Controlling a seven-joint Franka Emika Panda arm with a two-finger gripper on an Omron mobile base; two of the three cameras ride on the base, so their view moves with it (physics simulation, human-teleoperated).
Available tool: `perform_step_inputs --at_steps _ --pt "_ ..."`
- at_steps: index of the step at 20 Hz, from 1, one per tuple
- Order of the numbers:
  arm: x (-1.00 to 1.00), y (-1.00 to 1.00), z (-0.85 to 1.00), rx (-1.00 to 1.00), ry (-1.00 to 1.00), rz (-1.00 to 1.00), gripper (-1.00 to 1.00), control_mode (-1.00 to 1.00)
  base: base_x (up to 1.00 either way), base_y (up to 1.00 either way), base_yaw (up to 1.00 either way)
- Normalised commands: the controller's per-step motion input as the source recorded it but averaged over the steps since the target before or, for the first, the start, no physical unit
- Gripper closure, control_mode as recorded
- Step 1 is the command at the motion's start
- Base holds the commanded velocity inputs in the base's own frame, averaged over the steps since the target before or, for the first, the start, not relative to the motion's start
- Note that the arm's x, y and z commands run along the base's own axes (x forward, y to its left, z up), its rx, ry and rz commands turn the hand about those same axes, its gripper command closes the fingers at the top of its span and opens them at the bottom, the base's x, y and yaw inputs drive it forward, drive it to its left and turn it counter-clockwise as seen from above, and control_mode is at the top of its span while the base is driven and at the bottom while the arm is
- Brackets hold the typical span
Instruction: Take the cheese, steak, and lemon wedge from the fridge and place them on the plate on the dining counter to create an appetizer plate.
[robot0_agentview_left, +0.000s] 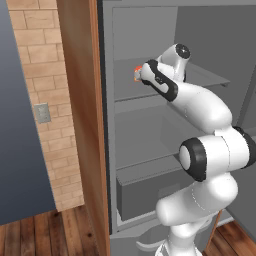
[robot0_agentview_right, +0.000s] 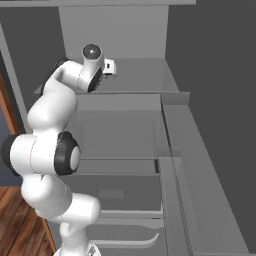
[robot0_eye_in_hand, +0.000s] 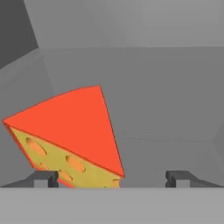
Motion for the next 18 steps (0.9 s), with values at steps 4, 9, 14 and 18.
perform_step_inputs --at_steps 4,9,14,18 --pt "0.05 0.23 -0.24 -0.04 -0.03 0.00 1.00 -1.00 0.00 0.00 0.00" --pt "0.00 0.08 -0.03 -0.01 -0.06 0.00 1.00 -1.00 0.00 0.00 0.00" --pt "0.00 0.00 0.00 0.00 -0.05 -0.02 1.00 -1.00 0.00 0.00 0.00" --pt "-0.06 0.00 0.00 0.00 -0.07 -0.03 1.00 -1.00 0.00 0.00 0.00"
